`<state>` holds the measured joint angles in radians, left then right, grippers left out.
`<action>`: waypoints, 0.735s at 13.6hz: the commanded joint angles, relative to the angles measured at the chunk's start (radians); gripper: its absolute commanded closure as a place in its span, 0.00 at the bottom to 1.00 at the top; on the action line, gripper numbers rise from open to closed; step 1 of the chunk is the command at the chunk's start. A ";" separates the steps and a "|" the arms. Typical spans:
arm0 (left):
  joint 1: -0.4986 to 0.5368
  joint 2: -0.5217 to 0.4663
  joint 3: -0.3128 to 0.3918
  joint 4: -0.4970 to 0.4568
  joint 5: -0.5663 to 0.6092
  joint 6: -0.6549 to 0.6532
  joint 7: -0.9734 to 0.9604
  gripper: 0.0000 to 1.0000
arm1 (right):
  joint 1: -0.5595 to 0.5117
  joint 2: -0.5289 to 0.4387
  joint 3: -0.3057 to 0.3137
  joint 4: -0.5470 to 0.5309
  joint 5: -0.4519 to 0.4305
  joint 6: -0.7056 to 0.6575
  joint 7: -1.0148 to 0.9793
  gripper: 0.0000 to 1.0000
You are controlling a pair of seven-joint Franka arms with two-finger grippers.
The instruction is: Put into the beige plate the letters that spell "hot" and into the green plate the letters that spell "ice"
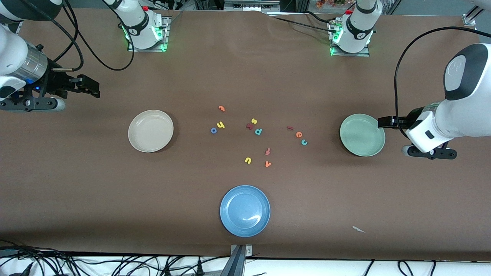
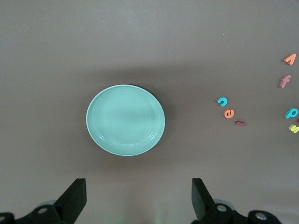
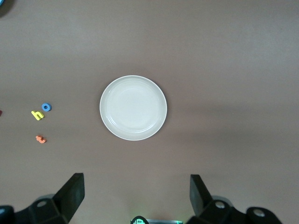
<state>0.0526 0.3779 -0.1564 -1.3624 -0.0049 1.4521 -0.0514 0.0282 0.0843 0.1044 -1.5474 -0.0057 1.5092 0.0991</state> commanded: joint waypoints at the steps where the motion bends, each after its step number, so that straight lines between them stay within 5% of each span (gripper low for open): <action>1: 0.004 -0.007 -0.003 -0.003 0.025 0.004 -0.005 0.01 | 0.001 -0.001 0.001 0.004 0.021 -0.026 0.010 0.00; 10: 0.021 -0.007 -0.005 -0.012 0.023 0.013 0.007 0.00 | 0.002 0.000 0.006 0.007 0.023 -0.030 0.011 0.00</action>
<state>0.0734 0.3780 -0.1568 -1.3634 -0.0041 1.4611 -0.0513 0.0287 0.0850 0.1073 -1.5474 0.0016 1.4989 0.0998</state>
